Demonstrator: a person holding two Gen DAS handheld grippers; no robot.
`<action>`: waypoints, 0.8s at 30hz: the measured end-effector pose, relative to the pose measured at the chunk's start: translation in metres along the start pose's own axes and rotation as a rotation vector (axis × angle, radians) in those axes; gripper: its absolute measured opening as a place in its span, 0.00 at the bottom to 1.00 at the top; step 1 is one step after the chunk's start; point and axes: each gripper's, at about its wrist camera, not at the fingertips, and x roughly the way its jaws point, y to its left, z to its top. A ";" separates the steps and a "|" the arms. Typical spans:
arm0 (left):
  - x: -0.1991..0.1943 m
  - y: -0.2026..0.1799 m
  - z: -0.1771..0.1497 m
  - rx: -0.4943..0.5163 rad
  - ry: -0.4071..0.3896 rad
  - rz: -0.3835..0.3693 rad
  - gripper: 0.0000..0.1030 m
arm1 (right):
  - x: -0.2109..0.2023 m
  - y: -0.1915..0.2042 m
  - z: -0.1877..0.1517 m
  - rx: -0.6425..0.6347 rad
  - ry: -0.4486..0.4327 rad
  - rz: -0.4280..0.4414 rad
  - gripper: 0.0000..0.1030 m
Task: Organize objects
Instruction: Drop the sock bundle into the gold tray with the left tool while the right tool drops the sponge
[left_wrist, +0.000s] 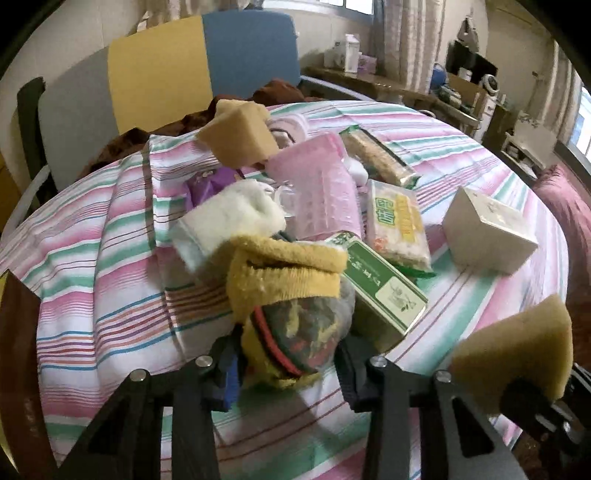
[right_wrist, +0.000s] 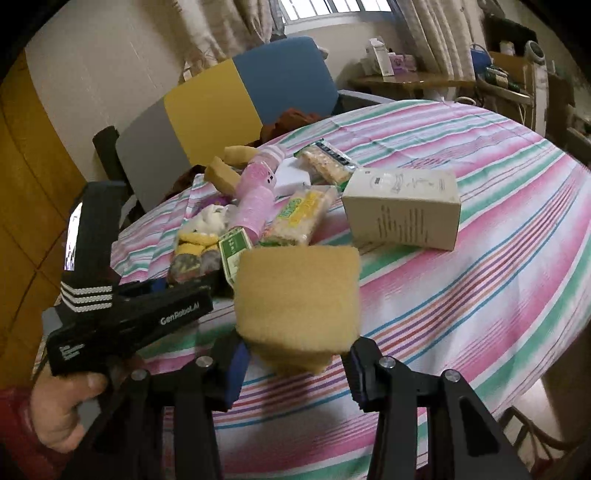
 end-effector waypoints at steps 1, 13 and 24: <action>-0.001 0.000 -0.002 0.013 -0.002 -0.002 0.36 | 0.001 0.001 -0.002 0.001 0.004 0.001 0.45; -0.033 0.035 -0.030 -0.036 0.012 -0.065 0.32 | -0.003 0.018 -0.014 -0.024 0.010 -0.033 0.39; -0.091 0.069 -0.063 -0.094 -0.043 -0.099 0.32 | 0.010 0.028 0.002 -0.037 -0.011 -0.131 0.42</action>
